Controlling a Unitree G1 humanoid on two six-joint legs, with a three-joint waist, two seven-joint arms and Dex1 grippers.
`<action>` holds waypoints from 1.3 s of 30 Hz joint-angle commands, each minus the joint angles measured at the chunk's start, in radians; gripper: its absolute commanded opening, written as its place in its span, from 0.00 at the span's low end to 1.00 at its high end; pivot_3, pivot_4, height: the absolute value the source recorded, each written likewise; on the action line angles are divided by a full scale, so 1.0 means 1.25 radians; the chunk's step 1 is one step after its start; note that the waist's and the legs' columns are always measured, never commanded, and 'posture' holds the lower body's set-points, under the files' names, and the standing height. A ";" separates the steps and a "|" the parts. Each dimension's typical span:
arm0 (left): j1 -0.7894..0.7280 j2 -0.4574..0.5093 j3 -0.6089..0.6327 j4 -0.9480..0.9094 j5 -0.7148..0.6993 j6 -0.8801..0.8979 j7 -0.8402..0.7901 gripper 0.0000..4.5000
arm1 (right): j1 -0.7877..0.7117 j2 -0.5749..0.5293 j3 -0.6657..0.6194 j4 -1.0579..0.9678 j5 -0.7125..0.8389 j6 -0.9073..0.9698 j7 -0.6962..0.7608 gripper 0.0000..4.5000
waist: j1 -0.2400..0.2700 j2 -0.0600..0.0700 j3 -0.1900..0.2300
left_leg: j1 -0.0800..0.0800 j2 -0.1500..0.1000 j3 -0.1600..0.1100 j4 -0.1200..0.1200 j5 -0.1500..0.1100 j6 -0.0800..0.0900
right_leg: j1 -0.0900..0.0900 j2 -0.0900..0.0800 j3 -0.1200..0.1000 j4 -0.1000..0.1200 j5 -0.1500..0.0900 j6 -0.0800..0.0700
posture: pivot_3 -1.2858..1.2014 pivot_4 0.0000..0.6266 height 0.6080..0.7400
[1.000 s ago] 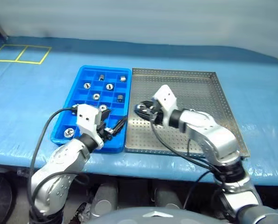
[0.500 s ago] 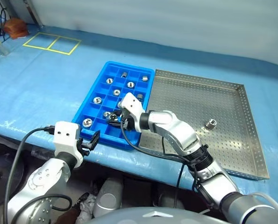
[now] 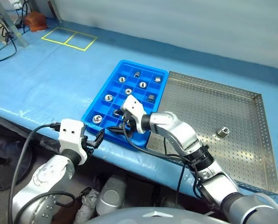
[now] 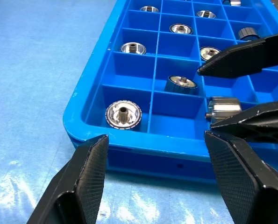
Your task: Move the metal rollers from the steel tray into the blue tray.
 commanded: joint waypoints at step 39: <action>-0.366 -0.099 -0.312 0.364 0.057 -0.239 -0.228 0.79 | 0.226 -0.094 -0.487 -0.124 -0.182 0.163 -0.481 0.86 | -0.239 0.001 0.000 | 0.002 -0.001 0.000 0.002 0.000 0.007 | 0.008 0.000 0.002 -0.007 0.003 0.005 | 0.58 0.24 1.00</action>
